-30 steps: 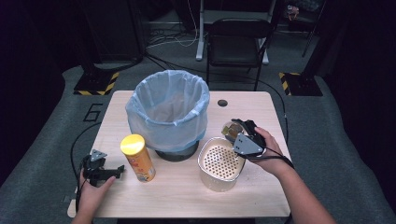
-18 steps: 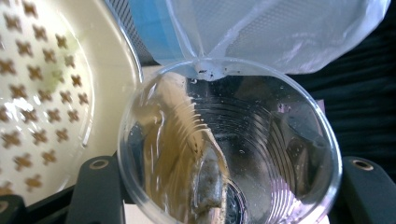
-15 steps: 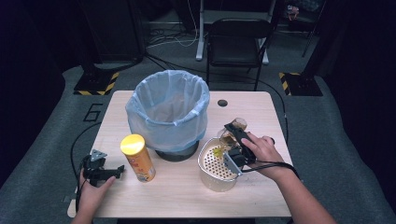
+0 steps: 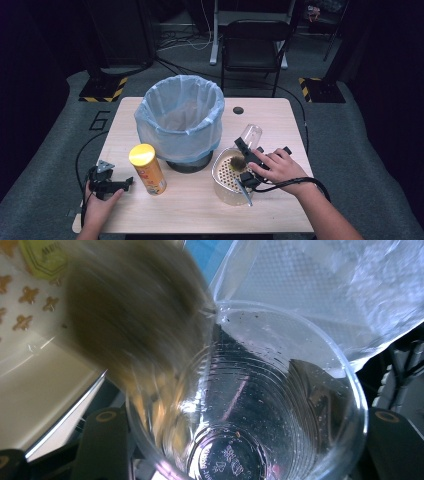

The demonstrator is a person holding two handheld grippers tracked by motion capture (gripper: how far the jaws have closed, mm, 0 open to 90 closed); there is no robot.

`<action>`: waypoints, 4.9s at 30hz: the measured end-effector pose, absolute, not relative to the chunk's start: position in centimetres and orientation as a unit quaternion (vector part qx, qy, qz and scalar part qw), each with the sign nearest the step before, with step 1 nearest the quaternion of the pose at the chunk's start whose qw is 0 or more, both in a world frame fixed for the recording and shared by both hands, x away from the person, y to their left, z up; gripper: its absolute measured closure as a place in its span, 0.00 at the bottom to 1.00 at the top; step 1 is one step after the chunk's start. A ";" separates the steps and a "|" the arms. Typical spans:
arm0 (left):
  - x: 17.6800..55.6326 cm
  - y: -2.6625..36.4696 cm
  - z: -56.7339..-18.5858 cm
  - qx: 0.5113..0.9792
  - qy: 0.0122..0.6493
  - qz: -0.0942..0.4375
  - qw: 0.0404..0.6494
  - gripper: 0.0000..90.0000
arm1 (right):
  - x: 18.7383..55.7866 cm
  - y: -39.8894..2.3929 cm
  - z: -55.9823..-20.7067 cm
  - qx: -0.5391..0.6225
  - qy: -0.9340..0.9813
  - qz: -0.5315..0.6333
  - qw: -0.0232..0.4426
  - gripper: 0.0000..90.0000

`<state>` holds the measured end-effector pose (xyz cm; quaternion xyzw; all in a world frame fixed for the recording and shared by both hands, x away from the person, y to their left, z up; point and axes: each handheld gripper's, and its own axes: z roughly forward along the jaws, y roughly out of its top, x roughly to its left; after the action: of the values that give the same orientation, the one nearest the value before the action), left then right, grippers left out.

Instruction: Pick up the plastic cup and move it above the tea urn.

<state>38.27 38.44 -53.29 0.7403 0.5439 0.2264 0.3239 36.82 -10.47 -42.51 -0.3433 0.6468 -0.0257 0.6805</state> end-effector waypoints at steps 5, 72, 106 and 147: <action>38.3 38.5 -53.3 0.742 0.542 0.227 0.322 0.00 | 36.9 -10.5 -42.2 -0.329 0.668 -0.009 0.667 0.40; 38.3 38.5 -53.3 0.741 0.543 0.227 0.324 0.00 | 40.0 -14.8 -37.7 0.087 0.748 0.503 0.424 0.38; 38.2 38.4 -53.3 0.738 0.546 0.229 0.324 0.00 | 41.1 -15.7 -32.6 0.234 0.673 0.665 0.223 0.38; 38.2 38.3 -53.3 0.734 0.551 0.228 0.325 0.01 | 48.3 -0.9 -24.7 0.213 0.751 0.593 0.197 0.36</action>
<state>38.20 38.30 -53.32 0.7340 0.5509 0.2277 0.3254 48.25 -0.93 -24.73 0.2126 0.7512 0.5931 0.1966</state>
